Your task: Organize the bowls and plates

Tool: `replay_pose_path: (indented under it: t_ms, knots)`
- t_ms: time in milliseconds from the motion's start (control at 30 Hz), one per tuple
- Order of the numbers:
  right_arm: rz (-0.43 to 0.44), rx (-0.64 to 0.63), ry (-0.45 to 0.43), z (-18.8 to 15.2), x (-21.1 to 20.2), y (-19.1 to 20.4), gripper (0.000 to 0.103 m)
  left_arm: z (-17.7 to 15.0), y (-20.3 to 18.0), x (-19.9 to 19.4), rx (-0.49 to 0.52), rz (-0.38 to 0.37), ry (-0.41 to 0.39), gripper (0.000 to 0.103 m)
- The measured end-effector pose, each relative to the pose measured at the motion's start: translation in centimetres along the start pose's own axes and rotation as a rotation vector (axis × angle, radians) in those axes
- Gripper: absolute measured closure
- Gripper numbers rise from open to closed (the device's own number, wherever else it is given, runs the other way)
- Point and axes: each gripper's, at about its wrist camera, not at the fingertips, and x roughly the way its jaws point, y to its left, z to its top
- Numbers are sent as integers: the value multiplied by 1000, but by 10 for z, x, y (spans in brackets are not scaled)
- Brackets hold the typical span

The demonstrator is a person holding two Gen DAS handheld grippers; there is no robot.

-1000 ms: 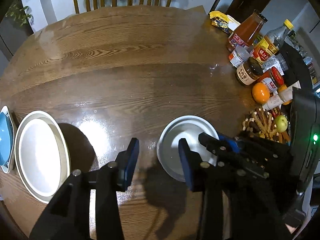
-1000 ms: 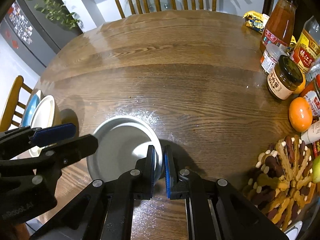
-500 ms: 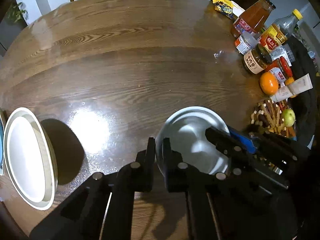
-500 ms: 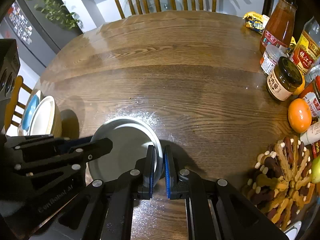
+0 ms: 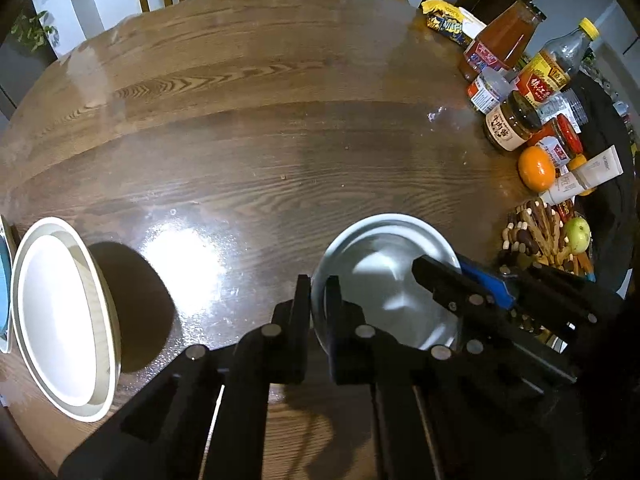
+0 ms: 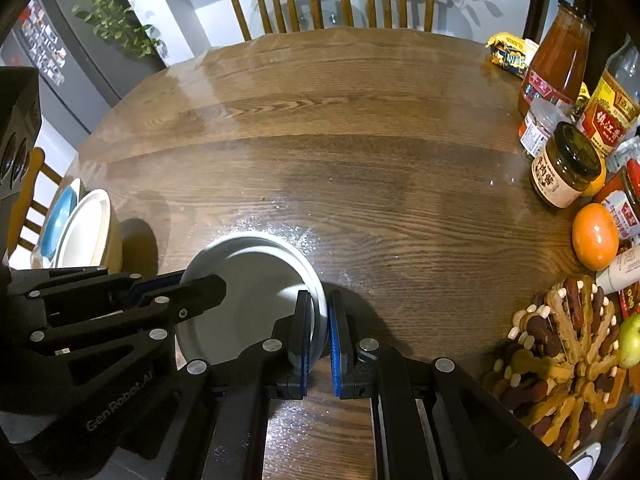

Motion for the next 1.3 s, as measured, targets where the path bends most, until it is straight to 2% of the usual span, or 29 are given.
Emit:
replay_pose_path:
  t_ms: [533, 1300]
  knots:
    - [6, -45, -62, 9, -26, 29, 94, -8, 18, -39, 10, 25, -103, 98]
    - [23, -157, -129, 26, -55, 120, 94, -29, 88, -108, -46, 62, -203, 98]
